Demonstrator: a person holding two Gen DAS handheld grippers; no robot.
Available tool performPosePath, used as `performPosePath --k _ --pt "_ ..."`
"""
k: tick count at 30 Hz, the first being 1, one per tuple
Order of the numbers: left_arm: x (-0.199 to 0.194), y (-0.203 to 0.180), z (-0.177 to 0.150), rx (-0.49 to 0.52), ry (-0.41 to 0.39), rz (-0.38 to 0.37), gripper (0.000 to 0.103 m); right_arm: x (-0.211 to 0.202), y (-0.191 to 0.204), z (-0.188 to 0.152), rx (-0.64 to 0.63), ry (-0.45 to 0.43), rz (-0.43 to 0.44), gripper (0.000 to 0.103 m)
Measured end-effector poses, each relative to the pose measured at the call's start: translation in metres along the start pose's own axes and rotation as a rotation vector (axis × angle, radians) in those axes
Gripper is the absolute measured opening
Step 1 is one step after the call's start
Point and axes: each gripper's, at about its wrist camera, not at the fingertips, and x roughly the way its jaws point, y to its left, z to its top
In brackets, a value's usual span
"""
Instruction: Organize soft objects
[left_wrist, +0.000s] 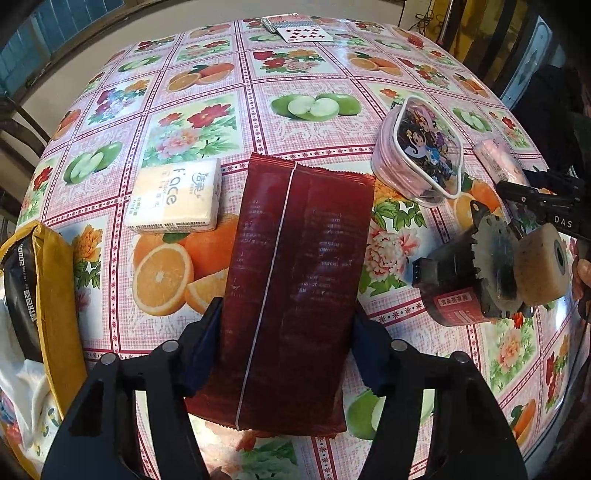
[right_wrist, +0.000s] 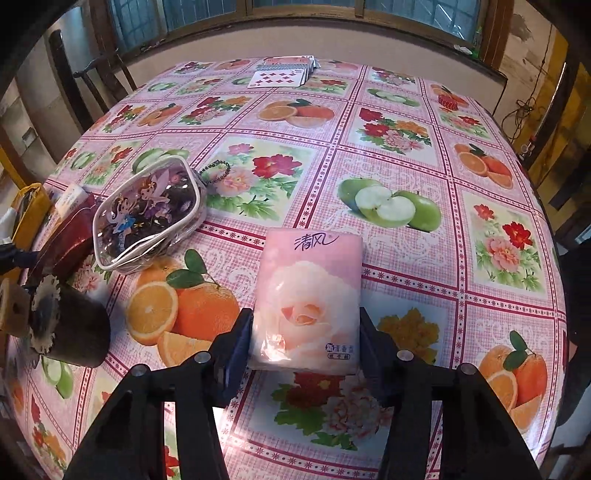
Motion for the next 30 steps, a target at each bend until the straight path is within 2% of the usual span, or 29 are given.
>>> performPosePath --k 4,9,13,17,20,23,30 --pt "-0.004 -0.003 -0.007 -0.004 -0.020 0.014 0.055 -0.006 0.004 -0.010 -0.003 -0.022 0.013 0.053" --pt "-0.015 -0.001 -0.025 -0.036 -0.051 -0.004 0.053 -0.037 0.009 -0.034 0.036 -0.092 0.105 0.053" --pt "-0.028 -0.006 -0.046 -0.033 -0.123 0.063 0.052 -0.074 0.018 -0.055 0.042 -0.157 0.169 0.053" --pt "-0.041 -0.007 -0.065 -0.057 -0.179 0.075 0.052 -0.099 0.037 -0.070 0.018 -0.195 0.215 0.053" --pt "-0.055 -0.008 -0.078 -0.061 -0.249 0.132 0.052 -0.111 0.055 -0.076 0.000 -0.211 0.255 0.053" --pt "-0.073 -0.003 -0.090 -0.088 -0.310 0.146 0.052 -0.120 0.083 -0.076 -0.034 -0.219 0.302 0.053" --pt "-0.116 0.015 -0.111 -0.118 -0.442 0.238 0.052 -0.131 0.154 -0.056 -0.136 -0.252 0.386 0.054"
